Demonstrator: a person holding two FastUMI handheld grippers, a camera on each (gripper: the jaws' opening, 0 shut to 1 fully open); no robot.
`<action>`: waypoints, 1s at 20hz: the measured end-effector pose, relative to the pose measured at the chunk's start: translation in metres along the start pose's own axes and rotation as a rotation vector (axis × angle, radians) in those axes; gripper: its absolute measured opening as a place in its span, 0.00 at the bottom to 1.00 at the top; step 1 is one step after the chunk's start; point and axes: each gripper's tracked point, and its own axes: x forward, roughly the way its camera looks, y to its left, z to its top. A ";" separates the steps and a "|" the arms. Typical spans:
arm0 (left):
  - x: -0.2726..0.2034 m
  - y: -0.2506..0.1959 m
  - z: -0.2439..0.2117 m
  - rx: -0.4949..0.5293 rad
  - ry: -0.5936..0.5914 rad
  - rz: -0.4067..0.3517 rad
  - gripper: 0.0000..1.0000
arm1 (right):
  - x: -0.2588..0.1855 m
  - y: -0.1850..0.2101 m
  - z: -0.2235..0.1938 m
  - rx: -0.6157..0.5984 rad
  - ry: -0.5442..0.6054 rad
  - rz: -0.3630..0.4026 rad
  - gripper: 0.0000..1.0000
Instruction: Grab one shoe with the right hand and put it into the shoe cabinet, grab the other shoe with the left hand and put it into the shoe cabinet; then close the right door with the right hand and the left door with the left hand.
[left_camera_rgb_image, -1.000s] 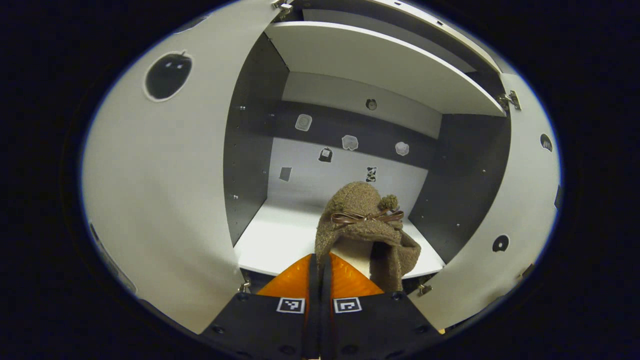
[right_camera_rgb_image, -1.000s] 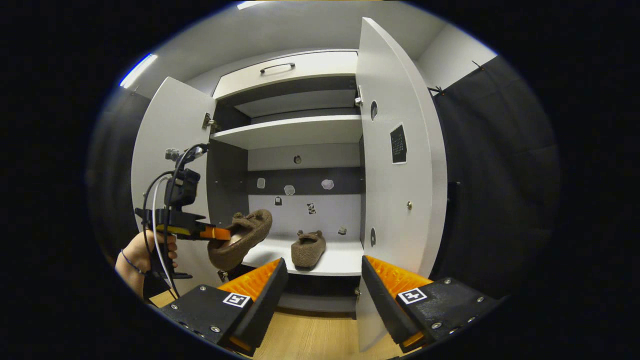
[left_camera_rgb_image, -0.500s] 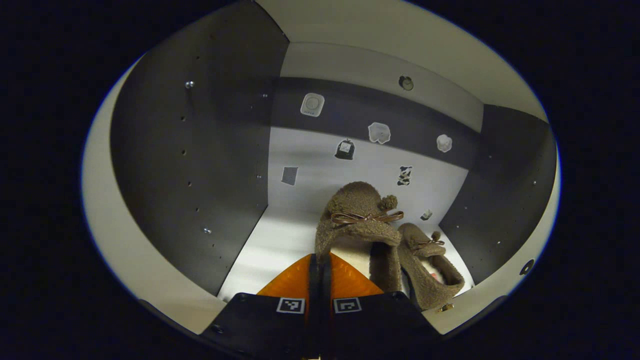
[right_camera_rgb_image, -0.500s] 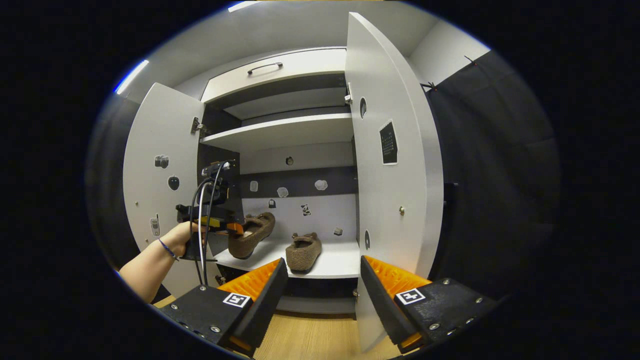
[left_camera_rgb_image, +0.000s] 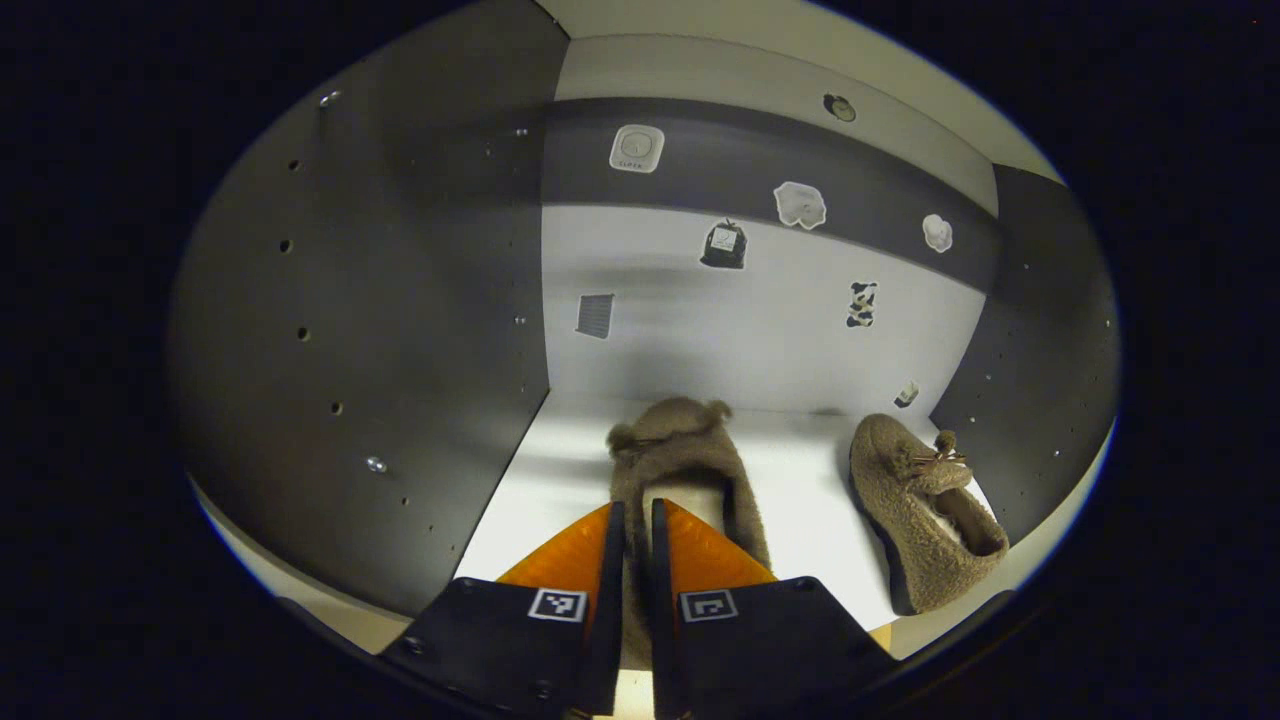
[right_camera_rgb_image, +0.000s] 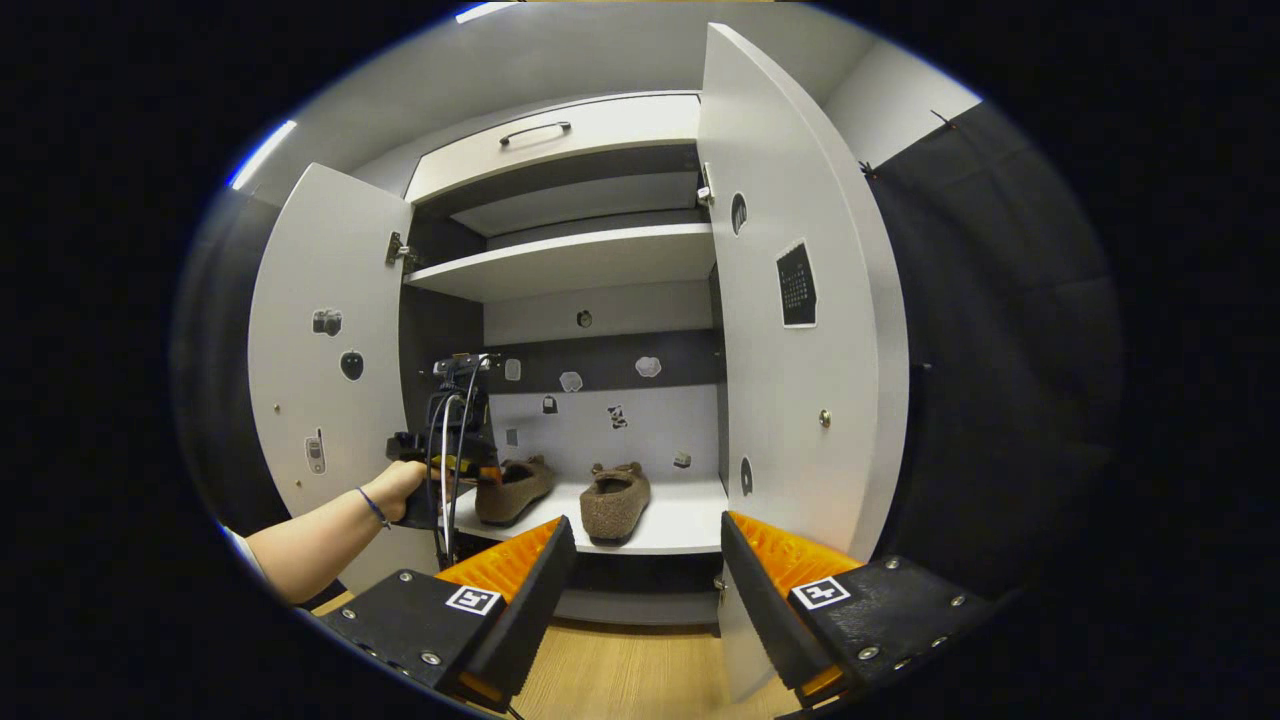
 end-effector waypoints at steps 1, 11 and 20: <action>-0.006 0.000 0.005 -0.008 -0.016 -0.001 0.20 | 0.000 0.003 -0.001 0.004 0.002 0.006 0.90; -0.143 -0.023 0.023 0.003 -0.213 -0.116 0.62 | -0.028 0.011 -0.006 0.020 -0.002 0.017 0.90; -0.267 -0.022 -0.012 0.060 -0.380 -0.136 0.99 | -0.079 -0.022 -0.009 -0.012 -0.017 -0.037 0.91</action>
